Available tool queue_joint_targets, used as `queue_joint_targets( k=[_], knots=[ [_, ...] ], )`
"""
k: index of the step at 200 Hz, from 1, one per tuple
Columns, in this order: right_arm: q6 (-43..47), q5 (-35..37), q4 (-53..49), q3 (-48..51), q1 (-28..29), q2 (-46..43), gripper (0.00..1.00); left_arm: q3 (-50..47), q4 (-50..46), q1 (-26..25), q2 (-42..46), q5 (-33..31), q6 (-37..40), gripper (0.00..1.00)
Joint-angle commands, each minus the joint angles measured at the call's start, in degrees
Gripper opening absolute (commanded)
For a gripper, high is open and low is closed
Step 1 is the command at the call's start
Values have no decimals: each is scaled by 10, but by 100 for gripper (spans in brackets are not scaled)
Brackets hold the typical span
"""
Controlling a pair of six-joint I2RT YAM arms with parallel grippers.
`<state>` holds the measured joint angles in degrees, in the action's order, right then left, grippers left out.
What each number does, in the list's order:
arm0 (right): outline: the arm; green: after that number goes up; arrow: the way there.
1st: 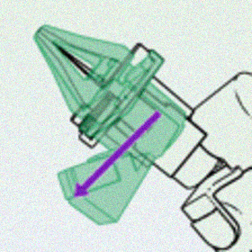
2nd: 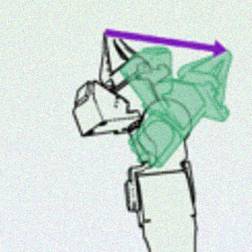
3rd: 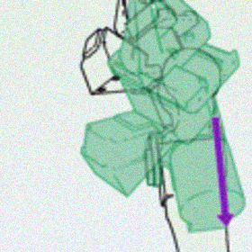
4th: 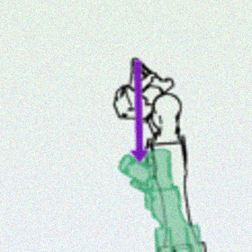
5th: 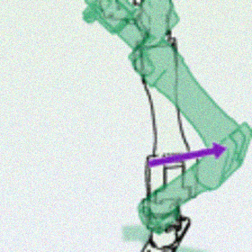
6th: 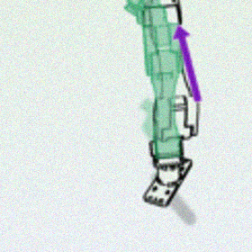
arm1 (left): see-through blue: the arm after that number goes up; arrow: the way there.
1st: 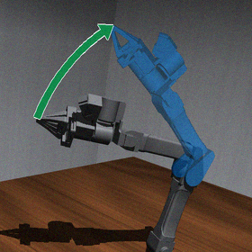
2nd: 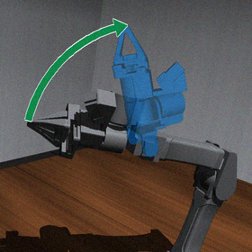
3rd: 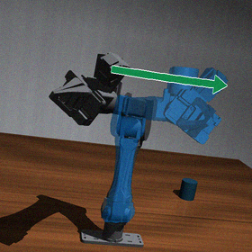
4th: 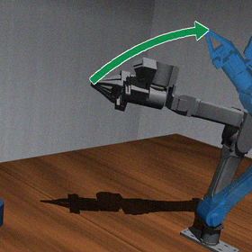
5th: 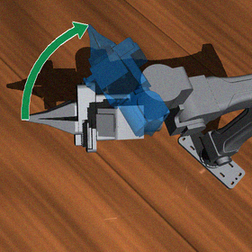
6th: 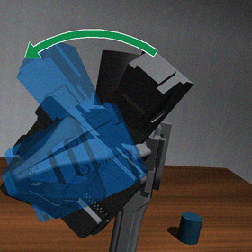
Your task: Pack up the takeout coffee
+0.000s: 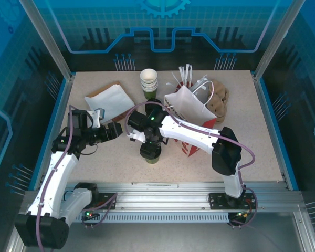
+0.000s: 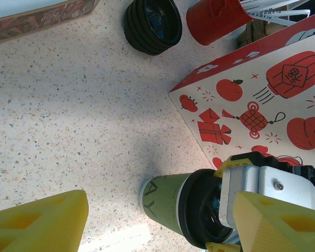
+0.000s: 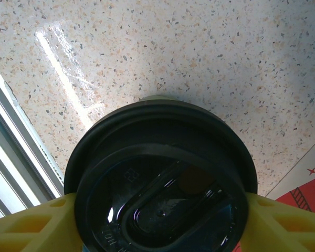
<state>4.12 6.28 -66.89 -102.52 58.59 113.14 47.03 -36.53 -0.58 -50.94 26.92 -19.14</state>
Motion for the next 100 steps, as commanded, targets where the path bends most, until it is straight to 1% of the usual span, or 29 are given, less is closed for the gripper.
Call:
queue_joint_targets(
  k=[1,53,100],
  knots=[
    [6,19,-22,-9,10,9,61,-6,15,6,2,19,7,74],
    [9,17,-32,-22,11,-1,55,-4,17,6,2,24,5,74],
    [17,-8,-42,-37,12,-20,51,1,18,5,4,18,-7,73]
  ],
)
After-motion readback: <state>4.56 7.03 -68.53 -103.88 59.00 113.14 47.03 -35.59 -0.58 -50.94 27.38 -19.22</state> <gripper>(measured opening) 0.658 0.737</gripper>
